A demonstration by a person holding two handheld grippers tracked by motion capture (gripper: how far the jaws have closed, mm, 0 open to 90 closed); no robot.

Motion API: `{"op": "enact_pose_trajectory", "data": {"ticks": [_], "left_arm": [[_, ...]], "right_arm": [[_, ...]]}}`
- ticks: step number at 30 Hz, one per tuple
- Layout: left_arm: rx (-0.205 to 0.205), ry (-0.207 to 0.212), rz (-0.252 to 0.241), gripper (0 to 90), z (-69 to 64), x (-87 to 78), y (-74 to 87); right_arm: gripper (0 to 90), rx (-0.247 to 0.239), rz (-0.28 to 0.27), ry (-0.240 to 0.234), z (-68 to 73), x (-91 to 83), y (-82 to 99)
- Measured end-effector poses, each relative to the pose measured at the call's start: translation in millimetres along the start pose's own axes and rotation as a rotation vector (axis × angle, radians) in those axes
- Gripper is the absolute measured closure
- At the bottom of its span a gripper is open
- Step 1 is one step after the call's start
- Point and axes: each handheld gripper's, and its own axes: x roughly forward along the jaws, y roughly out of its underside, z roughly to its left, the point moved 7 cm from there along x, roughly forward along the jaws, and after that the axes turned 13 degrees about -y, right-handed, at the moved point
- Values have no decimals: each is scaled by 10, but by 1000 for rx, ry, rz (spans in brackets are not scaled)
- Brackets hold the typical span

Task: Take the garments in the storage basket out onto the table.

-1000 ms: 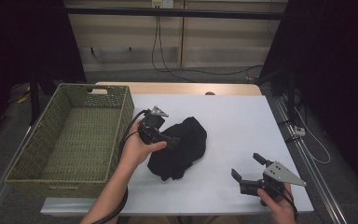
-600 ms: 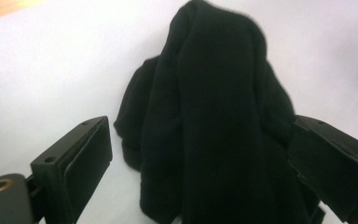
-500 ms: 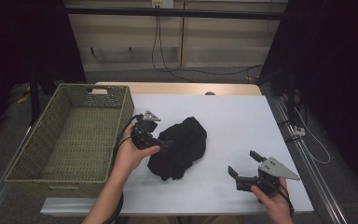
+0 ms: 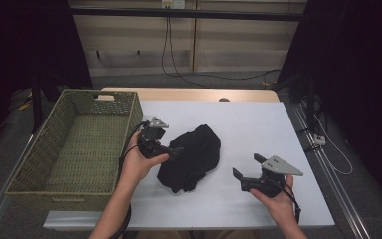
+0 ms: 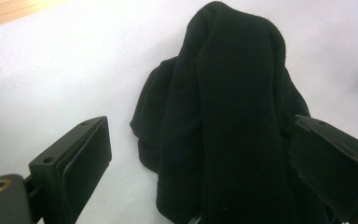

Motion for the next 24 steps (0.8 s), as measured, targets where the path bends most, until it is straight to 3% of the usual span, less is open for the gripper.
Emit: {"op": "enact_pose_trajectory", "data": {"ticks": [8,14,17,24], "left_arm": [[-12,-5,3,58,43,14,6],[-19,-8,8,56,83,12,16],[-23,-10,11,59,90,25,30],[-25,-14,-2,61,86,17,22]], "right_arm": [[132,5,17,-57,46,328,-99],[244,0,17,-111,125,593,-226],[281,22,15,-154,233,744,-268],[282,-14,85,-212,449,942,-199]]}}
